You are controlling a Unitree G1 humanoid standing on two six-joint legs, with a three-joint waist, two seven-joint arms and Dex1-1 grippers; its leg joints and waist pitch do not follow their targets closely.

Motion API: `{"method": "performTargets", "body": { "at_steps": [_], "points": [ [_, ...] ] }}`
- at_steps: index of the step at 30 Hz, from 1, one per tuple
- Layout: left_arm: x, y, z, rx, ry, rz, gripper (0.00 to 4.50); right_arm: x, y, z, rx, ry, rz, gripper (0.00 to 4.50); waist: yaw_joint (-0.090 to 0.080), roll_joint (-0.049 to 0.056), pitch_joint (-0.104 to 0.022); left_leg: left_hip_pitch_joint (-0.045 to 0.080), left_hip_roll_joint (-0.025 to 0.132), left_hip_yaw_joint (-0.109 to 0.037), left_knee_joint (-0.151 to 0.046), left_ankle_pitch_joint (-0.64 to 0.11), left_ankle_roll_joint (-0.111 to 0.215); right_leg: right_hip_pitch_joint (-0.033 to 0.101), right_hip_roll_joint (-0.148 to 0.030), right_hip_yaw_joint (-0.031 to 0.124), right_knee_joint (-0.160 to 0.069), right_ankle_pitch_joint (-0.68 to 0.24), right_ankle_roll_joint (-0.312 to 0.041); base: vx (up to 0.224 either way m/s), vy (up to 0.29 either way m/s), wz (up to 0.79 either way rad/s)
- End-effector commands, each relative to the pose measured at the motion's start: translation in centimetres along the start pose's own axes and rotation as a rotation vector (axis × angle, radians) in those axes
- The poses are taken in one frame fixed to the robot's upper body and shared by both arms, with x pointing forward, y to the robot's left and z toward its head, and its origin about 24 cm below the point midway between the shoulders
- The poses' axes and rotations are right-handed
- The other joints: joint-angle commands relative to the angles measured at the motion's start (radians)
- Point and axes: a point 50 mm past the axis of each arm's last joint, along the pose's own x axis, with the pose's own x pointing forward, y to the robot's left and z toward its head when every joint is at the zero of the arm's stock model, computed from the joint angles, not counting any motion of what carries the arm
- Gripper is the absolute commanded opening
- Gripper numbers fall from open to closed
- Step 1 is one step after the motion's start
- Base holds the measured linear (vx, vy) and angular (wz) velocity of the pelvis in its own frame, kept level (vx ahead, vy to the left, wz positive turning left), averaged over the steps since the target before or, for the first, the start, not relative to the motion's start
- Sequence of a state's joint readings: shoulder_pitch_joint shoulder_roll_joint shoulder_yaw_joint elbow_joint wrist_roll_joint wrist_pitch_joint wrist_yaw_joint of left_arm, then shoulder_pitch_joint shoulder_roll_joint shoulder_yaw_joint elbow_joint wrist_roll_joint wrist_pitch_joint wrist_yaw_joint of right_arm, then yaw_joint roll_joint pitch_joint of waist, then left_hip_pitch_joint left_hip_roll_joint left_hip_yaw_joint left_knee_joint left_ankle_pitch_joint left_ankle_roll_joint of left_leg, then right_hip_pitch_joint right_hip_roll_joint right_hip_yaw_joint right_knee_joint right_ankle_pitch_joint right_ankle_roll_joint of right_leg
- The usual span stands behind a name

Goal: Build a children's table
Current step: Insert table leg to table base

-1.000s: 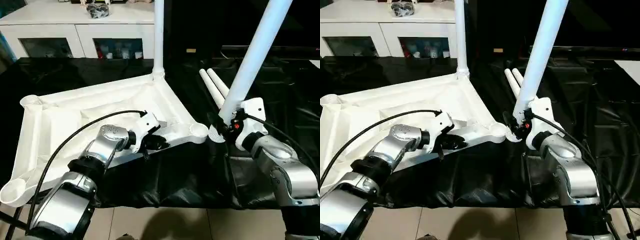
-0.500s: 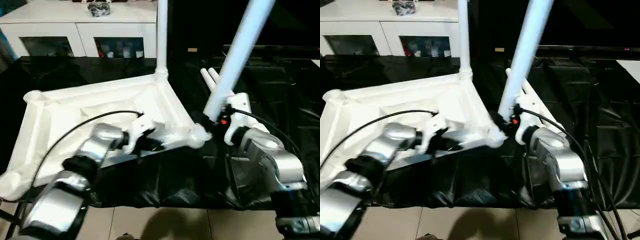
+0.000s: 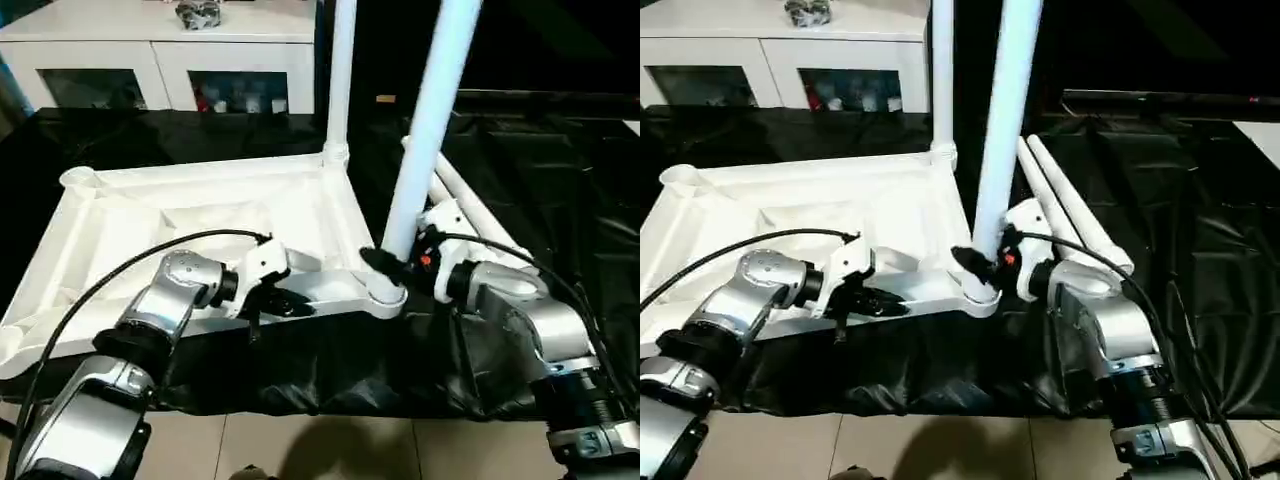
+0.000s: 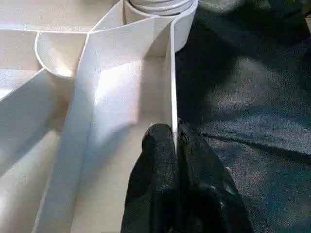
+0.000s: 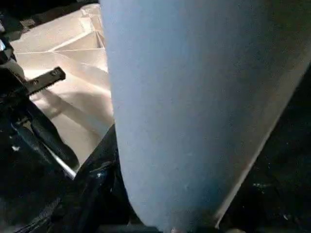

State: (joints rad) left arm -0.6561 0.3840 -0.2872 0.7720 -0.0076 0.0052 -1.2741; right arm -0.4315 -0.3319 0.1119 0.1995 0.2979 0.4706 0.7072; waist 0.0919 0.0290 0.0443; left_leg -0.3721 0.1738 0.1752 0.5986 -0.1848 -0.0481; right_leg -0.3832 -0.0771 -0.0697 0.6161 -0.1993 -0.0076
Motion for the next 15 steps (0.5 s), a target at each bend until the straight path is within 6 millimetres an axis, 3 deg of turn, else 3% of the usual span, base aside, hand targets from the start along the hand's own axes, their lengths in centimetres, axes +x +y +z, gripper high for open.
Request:
{"method": "performTargets", "body": {
  "at_steps": [1, 6, 8, 9, 10, 15],
  "points": [
    [-0.2, -0.1, 0.6, 0.017, -0.034, -0.02, 0.0, -0.1, 0.1, -0.9, 0.007, 0.051, 0.007, 1.9, 0.002, -0.009, -0.059, 0.015, 0.06, -0.019, -0.079, -0.2, 0.008, 0.039, -0.086, 0.054, -0.072, -0.18, -0.227, 0.0, 0.0, 0.0],
    [-0.3, 0.0, 0.8, 0.015, -0.047, -0.023, 0.0, -0.2, 0.0, -1.5, 0.014, 0.064, 0.007, 1.9, 0.002, -0.009, -0.059, 0.015, 0.06, -0.019, -0.079, -0.19, 0.012, 0.04, -0.085, 0.054, -0.072, -0.163, -0.229, 0.0, 0.0, 0.0],
    [-0.3, 0.0, 0.8, 0.015, -0.051, -0.025, 0.0, -0.1, 0.0, -1.7, 0.036, 0.041, -0.003, 1.9, 0.001, -0.002, -0.059, 0.016, 0.06, -0.019, -0.079, -0.198, 0.008, 0.038, -0.085, 0.054, -0.072, -0.167, -0.23, 0.0, 0.0, 0.0],
    [-0.3, 0.0, 0.8, 0.015, -0.052, -0.025, 0.0, -0.1, -0.1, -1.8, 0.044, 0.032, -0.005, 1.9, 0.0, -0.004, -0.058, 0.016, 0.06, -0.019, -0.08, -0.208, 0.006, 0.038, -0.086, 0.054, -0.074, -0.174, -0.231, 0.0, 0.0, 0.0],
    [-0.3, 0.0, 0.9, 0.013, -0.057, -0.024, 0.0, -0.1, -0.1, -1.9, 0.068, 0.012, -0.015, 1.9, 0.0, 0.002, -0.058, 0.016, 0.06, -0.02, -0.081, -0.217, 0.002, 0.038, -0.086, 0.054, -0.075, -0.182, -0.231, 0.0, 0.0, 0.0],
    [-0.2, -0.1, 0.8, -0.001, -0.071, -0.012, 0.0, -0.4, -0.1, -3.0, 0.194, -0.084, -0.05, 1.9, -0.004, 0.0, -0.057, 0.017, 0.061, -0.021, -0.084, -0.246, -0.003, 0.037, -0.086, 0.054, -0.078, -0.193, -0.235, 0.0, 0.0, 0.0]
  ]
}}
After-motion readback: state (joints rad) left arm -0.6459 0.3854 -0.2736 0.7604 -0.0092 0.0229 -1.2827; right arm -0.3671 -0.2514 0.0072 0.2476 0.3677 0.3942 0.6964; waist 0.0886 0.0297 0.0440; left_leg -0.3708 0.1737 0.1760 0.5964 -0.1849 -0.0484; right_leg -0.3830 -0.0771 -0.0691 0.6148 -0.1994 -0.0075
